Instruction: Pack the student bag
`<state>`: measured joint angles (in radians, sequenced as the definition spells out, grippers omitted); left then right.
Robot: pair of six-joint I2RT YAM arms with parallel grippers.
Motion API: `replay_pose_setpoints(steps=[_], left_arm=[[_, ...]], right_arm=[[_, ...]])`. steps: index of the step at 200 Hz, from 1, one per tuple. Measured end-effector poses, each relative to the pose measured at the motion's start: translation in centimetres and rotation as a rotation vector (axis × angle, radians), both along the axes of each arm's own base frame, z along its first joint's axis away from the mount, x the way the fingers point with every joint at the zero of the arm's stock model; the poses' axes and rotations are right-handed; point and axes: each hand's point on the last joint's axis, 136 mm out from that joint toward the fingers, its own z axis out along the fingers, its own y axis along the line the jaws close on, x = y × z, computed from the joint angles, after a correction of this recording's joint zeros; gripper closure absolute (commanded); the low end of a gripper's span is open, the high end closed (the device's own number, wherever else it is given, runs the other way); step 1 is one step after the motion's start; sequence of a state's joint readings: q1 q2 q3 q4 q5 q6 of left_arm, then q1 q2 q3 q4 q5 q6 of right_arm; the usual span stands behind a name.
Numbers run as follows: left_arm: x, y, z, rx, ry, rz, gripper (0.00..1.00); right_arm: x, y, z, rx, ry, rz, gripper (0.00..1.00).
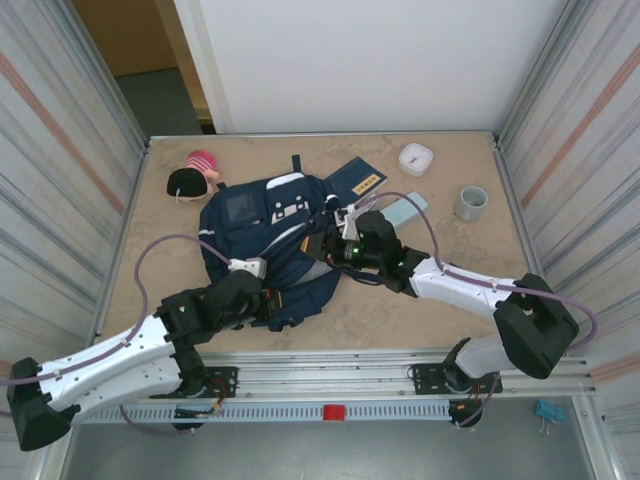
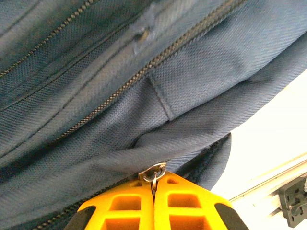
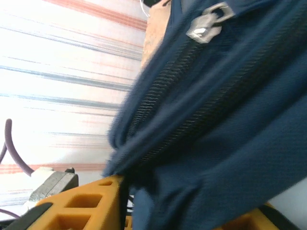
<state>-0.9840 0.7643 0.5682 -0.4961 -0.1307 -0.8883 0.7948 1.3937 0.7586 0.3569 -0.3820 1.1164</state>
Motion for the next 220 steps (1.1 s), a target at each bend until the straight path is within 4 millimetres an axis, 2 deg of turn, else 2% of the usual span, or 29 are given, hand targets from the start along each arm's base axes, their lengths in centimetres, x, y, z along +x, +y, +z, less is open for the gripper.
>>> replay_pose_setpoints(steps=[16, 36, 47, 65, 77, 95, 126, 146, 157, 163, 178, 188, 203, 220], left_arm=[[-0.1, -0.4, 0.1, -0.016, 0.0, -0.014, 1.0], [0.0, -1.2, 0.6, -0.061, -0.01, -0.032, 1.0], [0.1, -1.8, 1.0, -0.086, -0.012, -0.045, 1.0], [0.1, -2.6, 1.2, -0.112, -0.012, -0.064, 1.0], [0.1, -2.7, 1.2, -0.112, -0.008, -0.071, 1.0], [0.2, -2.2, 1.5, -0.091, -0.007, -0.071, 1.0], [0.7, -0.7, 2.4, -0.031, -0.012, -0.062, 1.0], [0.5, 0.2, 2.1, 0.025, -0.004, -0.072, 1.0], [0.4, 0.6, 1.6, 0.055, 0.001, -0.078, 1.0], [0.3, 0.7, 1.3, 0.071, 0.005, -0.083, 1.0], [0.4, 0.6, 1.1, 0.081, 0.008, -0.091, 1.0], [0.5, 0.3, 1.2, 0.068, 0.006, -0.098, 1.0], [0.7, -0.3, 1.5, 0.03, -0.007, -0.106, 1.0], [0.9, -1.1, 1.4, -0.012, -0.016, -0.112, 1.0]], right_arm=[[-0.6, 0.9, 0.0, 0.017, 0.006, 0.001, 0.48], [-1.3, 1.8, -0.1, 0.038, 0.015, -0.002, 0.5], [-1.7, 2.2, -0.5, 0.038, 0.03, -0.006, 0.57], [-1.6, 2.3, -1.0, 0.025, 0.029, -0.017, 0.82], [-1.4, 2.1, -1.2, 0.019, 0.036, -0.026, 0.93], [-1.0, 1.5, -1.7, -0.01, 0.024, -0.016, 0.98], [0.4, -0.8, -2.1, -0.079, 0.009, 0.011, 0.98], [1.7, -2.2, -1.0, -0.096, -0.015, 0.038, 0.97], [2.3, -2.9, -0.5, -0.105, -0.024, 0.052, 0.93], [2.5, -3.2, -0.3, -0.108, -0.024, 0.056, 0.86], [2.8, -3.7, -0.2, -0.112, -0.022, 0.057, 0.6], [2.8, -3.7, -0.1, -0.102, -0.017, 0.049, 0.51], [2.6, -3.6, -0.1, -0.068, -0.016, 0.027, 0.47], [1.5, -2.8, -1.2, -0.049, 0.016, 0.002, 0.47]])
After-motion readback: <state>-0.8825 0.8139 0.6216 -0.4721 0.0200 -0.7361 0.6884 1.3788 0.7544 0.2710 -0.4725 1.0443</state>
